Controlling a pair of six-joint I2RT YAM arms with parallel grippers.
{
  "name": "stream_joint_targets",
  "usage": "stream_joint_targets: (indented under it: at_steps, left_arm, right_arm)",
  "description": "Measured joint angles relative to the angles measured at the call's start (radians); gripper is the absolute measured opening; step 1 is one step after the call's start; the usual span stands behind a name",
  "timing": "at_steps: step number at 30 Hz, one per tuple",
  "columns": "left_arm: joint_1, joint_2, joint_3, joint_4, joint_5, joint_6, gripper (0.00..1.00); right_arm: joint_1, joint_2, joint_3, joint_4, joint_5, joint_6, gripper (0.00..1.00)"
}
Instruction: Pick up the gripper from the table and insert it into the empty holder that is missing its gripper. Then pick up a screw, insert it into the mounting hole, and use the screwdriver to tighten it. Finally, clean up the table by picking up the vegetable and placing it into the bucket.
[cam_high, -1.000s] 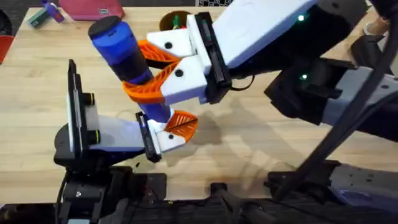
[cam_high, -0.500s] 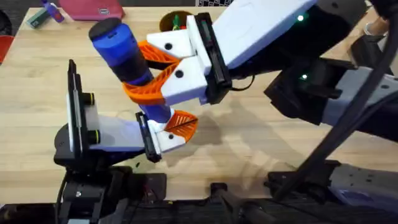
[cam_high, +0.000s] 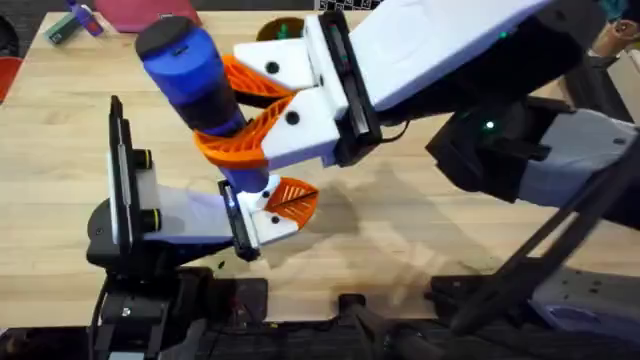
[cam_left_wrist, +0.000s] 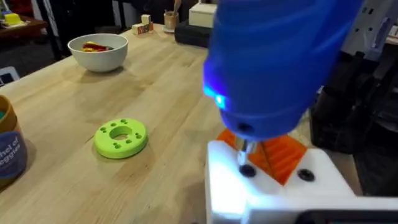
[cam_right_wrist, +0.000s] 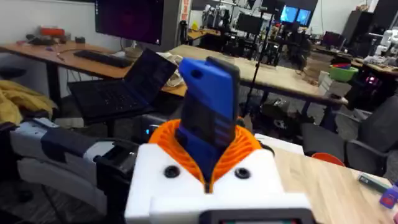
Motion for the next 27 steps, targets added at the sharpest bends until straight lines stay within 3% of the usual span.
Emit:
stream_joint_targets:
  at_steps: [9, 13, 15, 21, 27]
  left_arm:
    - [0.0, 0.0, 0.0, 0.0, 0.0, 0.0, 0.006]
    - [0.0, 0.0, 0.0, 0.0, 0.0, 0.0, 0.006]
    - [0.0, 0.0, 0.0, 0.0, 0.0, 0.0, 0.006]
    - [0.0, 0.0, 0.0, 0.0, 0.0, 0.0, 0.006]
    - [0.0, 0.0, 0.0, 0.0, 0.0, 0.0, 0.006]
  right_arm:
    - [-0.004, -0.052, 0.016, -0.046, -0.002, 0.004, 0.024]
    - [-0.029, -0.062, 0.062, -0.179, -0.005, 0.007, 0.024]
    - [-0.051, -0.062, 0.098, -0.308, -0.003, -0.003, 0.024]
    - [-0.165, -0.061, 0.301, -0.915, 0.025, -0.128, 0.023]
    - [-0.312, -0.062, 0.553, -1.476, 0.261, -0.346, 0.023]
